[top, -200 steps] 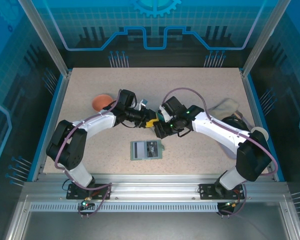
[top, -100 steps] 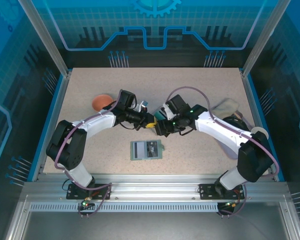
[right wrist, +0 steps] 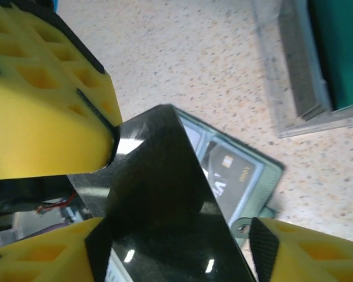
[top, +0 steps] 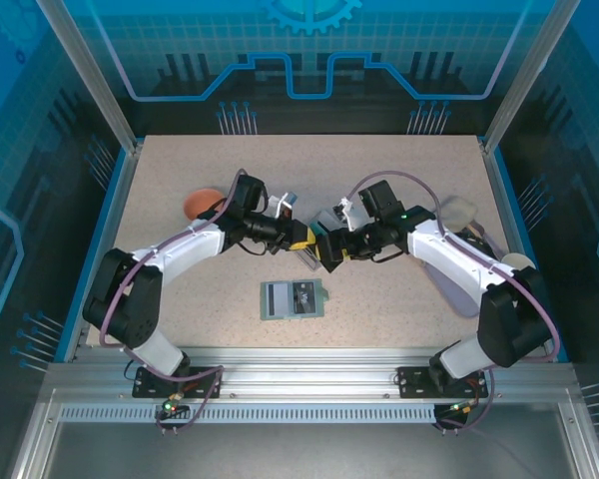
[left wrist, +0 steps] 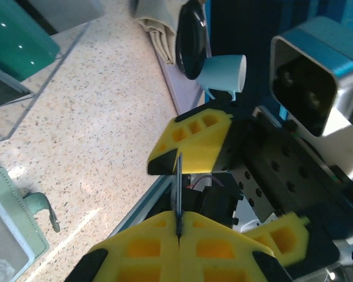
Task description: Put the credit cards into the card holder
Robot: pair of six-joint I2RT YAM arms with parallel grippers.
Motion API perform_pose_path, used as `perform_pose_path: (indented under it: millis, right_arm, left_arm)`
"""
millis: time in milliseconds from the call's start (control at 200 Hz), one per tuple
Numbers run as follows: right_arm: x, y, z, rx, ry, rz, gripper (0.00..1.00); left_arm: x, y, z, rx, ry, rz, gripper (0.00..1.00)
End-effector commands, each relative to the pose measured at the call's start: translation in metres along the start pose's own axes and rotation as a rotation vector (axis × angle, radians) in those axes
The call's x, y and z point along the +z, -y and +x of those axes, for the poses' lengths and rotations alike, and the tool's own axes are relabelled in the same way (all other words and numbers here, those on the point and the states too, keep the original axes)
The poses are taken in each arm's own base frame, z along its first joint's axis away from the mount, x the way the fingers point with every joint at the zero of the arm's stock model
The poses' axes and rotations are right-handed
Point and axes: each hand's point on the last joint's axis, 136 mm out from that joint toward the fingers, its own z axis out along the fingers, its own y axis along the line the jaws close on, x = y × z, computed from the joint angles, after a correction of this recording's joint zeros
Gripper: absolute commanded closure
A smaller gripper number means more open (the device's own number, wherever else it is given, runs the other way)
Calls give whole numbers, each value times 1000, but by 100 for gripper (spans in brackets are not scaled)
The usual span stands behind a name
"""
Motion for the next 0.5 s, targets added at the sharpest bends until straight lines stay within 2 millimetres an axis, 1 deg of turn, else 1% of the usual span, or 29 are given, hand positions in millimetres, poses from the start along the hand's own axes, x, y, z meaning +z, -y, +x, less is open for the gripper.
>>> perform_pose_path:
  millis: [0, 40, 90, 165, 240, 280, 355, 415, 450, 495]
  right_arm:
    - [-2, -14, -2, -14, -10, -127, 46]
    - [-4, -13, -3, -10, -3, -133, 50]
    - [-6, -10, -4, -4, 4, -132, 58]
    - [-8, -9, -4, 4, 10, -135, 67]
    - [-10, -8, -4, 10, 16, -136, 71]
    - [-9, -8, -4, 15, 18, -141, 79]
    - [-9, -8, -6, 23, 26, -144, 82]
    - [-8, -4, -8, 33, 33, -126, 85]
    - [-8, -2, -10, 34, 39, -111, 86]
    - [-7, 2, -12, 35, 43, -87, 87]
  left_arm:
    - [-11, 28, 5, 124, -20, 83, 100]
    - [-13, 29, 4, 134, -18, 88, 100]
    - [-15, 30, 2, 137, -15, 91, 100]
    - [-20, 30, -1, 133, -5, 92, 97]
    - [-22, 29, -4, 122, 2, 89, 91]
    - [-22, 28, -5, 116, 5, 89, 86]
    - [-23, 27, -5, 110, 10, 85, 82]
    - [-24, 22, -7, 88, 25, 58, 65]
    - [-25, 15, -10, 69, 43, 30, 63]
    - [-27, 5, -13, 34, 74, -17, 52]
